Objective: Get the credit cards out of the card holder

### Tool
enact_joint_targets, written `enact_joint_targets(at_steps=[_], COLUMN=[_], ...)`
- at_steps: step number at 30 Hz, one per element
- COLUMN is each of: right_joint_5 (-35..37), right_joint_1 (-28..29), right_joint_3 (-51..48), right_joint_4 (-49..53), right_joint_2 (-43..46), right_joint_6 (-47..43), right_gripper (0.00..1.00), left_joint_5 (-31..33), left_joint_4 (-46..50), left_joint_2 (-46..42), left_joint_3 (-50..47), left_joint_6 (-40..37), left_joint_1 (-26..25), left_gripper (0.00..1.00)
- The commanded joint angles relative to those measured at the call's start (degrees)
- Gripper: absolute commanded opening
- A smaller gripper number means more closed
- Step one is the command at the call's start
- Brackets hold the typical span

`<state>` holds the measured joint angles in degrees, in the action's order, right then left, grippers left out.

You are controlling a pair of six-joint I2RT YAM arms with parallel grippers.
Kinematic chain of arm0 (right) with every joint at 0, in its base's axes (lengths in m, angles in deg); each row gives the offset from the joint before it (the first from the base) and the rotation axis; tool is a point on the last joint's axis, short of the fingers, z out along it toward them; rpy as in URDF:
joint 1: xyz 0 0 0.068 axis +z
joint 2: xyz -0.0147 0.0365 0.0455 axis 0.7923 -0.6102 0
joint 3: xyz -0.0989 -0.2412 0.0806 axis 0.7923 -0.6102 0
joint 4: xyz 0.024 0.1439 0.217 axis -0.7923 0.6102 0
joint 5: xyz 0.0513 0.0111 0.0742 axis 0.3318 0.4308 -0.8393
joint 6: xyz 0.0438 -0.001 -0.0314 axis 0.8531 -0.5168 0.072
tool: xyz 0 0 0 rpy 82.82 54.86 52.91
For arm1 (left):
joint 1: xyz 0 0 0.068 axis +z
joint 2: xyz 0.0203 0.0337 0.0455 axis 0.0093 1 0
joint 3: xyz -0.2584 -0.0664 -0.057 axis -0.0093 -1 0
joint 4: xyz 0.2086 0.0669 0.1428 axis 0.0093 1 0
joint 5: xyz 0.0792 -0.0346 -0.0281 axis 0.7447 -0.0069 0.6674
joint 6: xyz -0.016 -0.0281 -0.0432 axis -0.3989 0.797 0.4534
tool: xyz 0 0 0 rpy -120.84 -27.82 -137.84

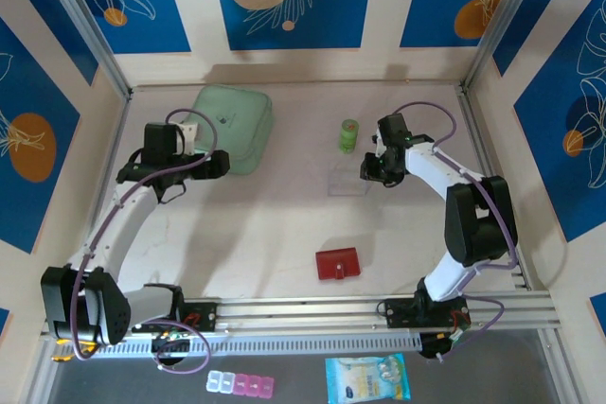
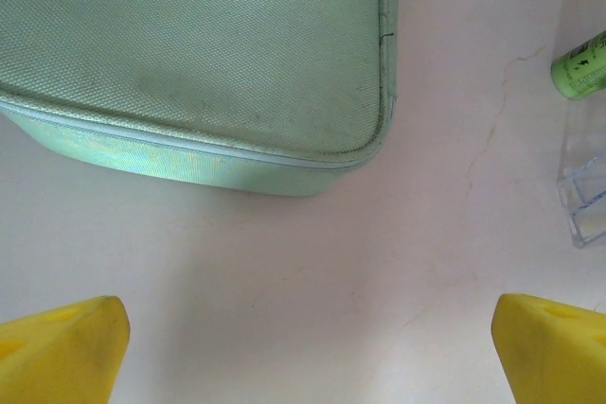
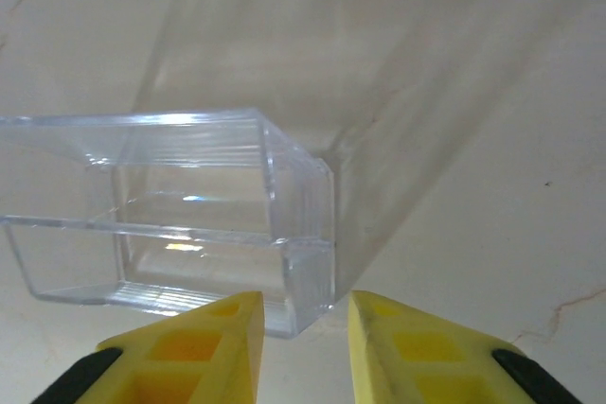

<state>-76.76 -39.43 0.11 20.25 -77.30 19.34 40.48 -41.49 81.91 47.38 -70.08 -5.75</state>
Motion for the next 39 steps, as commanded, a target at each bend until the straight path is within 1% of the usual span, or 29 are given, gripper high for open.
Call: enact_joint_targets(at_steps=[1,6,12,18,29,34,37,39], right_joint_5=[1.25,0.44,0.58,0.55,0.79,1.07,1.37,1.54], right_joint_1=[0.56,0.78,1.35,2.00,3.24,3.53,3.61,3.89], right_joint_3=[1.16,1.32,0.90,1.58,2.40,3.10,3.41,3.44], right_joint_4=[1.35,0.77,-0.30,-0.61,-1.20,-0.69,-0.60,-0.71], right_joint_2=[-0.90,-2.02,-2.47,-3.43,-2.39,-3.98,-4.82,-4.88], right_joint_6=[2.20,2.26,1.82,1.55,1.65,1.90,1.96,1.83], right_gripper=[0.30,0.26,0.26,0.26,0.25,0.26,0.25,0.22], left_joint_5=[2.07,3.05,6.24,6.39,6.74,6.65,6.91,6.97], left_joint_4=[0.71,0.43,1.61,1.48,1.48,1.62,1.75,1.74], left_joint_2=[-0.92,-1.09,-1.01,-1.41,-1.93,-2.01,-2.02,-2.04], left_joint_3=[-0.75,-0.79,-0.63,-0.88,-1.03,-1.12,-1.10,-1.14], left_joint_6=[-2.39,-2.77,-4.01,-4.19,-4.27,-4.27,-4.26,-4.41], left_joint_1=[-0.20,-0.19,-0.21,-0.18,-0.26,-0.15,-0.18,-0.22], left_gripper=[0.99,1.00,1.00,1.00,1.00,1.00,1.00,1.00])
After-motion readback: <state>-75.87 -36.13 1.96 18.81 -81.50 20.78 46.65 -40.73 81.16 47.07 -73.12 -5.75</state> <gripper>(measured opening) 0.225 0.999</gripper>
